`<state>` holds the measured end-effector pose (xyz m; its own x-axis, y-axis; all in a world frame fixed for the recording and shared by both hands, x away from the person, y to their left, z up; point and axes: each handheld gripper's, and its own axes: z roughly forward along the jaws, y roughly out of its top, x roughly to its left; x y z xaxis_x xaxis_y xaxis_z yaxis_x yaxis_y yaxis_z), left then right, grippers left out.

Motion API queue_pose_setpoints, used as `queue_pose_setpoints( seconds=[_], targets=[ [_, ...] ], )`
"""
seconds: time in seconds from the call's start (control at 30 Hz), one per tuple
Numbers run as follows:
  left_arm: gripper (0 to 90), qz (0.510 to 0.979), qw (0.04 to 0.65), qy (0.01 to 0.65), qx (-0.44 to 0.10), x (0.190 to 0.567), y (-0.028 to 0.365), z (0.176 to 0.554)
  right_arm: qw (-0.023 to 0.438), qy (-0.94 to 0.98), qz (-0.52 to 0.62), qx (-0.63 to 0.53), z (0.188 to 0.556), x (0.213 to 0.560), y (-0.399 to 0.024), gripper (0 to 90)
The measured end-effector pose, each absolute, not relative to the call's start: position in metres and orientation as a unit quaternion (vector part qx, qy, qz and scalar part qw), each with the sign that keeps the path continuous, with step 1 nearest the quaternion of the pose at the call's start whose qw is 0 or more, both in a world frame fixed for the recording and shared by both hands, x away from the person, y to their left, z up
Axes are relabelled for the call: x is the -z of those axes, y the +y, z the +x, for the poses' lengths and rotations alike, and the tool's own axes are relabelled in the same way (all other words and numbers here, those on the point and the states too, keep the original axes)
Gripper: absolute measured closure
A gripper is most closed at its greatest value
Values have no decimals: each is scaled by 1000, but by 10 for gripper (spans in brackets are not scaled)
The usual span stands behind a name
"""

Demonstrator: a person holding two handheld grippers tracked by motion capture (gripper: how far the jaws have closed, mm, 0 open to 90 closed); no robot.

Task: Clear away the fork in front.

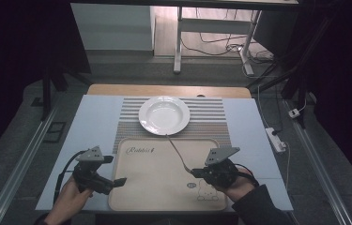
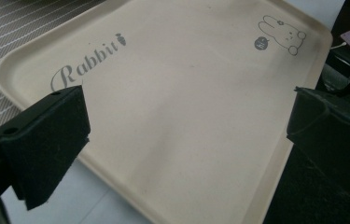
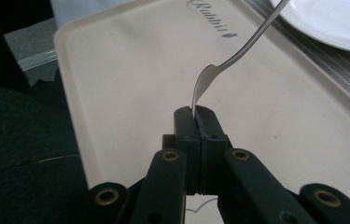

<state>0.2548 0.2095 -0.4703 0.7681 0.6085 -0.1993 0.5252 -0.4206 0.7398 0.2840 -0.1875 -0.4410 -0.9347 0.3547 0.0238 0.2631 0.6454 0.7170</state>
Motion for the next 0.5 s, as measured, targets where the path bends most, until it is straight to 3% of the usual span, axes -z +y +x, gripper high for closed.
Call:
queue_pose_setpoints(
  seconds=[0.5],
  targets=[
    [0, 879, 386, 277, -48, 465, 176, 280, 18, 917, 119, -380, 268, 446, -179, 893]
  ],
)
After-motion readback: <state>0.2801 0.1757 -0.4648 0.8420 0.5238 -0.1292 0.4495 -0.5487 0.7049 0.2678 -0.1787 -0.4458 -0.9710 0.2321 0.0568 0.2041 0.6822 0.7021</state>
